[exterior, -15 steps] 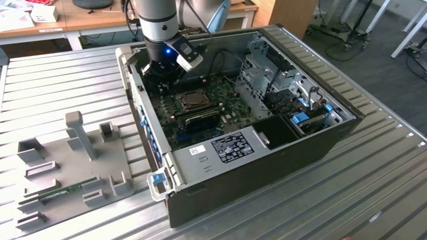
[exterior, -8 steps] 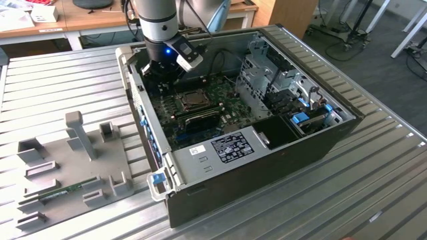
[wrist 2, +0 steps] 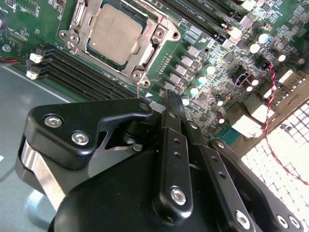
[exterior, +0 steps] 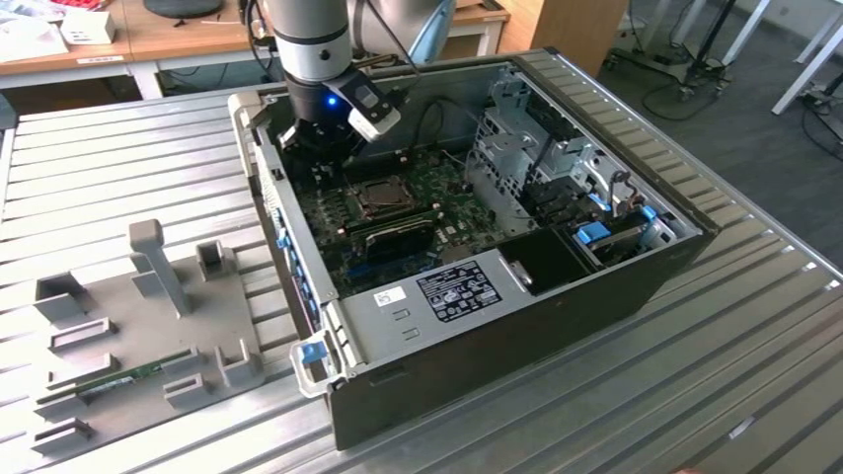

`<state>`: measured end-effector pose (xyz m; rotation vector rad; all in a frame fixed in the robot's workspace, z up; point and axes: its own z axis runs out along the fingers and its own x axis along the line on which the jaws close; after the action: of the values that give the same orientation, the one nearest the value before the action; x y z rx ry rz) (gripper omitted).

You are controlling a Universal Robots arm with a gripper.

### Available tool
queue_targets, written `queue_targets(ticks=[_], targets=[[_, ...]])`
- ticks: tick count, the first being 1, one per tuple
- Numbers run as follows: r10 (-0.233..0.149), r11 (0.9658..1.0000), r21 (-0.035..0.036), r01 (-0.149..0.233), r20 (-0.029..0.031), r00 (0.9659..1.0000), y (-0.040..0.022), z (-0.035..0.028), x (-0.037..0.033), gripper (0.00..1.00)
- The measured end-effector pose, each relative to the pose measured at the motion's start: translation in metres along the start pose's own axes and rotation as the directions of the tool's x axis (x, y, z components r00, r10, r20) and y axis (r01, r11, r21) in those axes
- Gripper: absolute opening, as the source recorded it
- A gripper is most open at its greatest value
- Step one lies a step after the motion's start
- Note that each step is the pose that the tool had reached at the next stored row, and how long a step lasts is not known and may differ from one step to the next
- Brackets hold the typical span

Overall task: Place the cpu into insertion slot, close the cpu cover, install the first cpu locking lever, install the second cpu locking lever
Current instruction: 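Install the first cpu locking lever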

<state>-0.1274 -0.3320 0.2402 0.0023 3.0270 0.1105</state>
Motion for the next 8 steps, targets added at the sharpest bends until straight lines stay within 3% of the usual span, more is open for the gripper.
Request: queue_targets(ticks=[2,8], targets=[[0.001,1.0000,-0.0001,-0.001,-0.0060,1.0000,0.0000,0.0000,0.0000,0.11],[0.001,1.0000,-0.0018,-0.001,-0.0073,1.0000,0.0000,0.0000,0.0000,0.11]])
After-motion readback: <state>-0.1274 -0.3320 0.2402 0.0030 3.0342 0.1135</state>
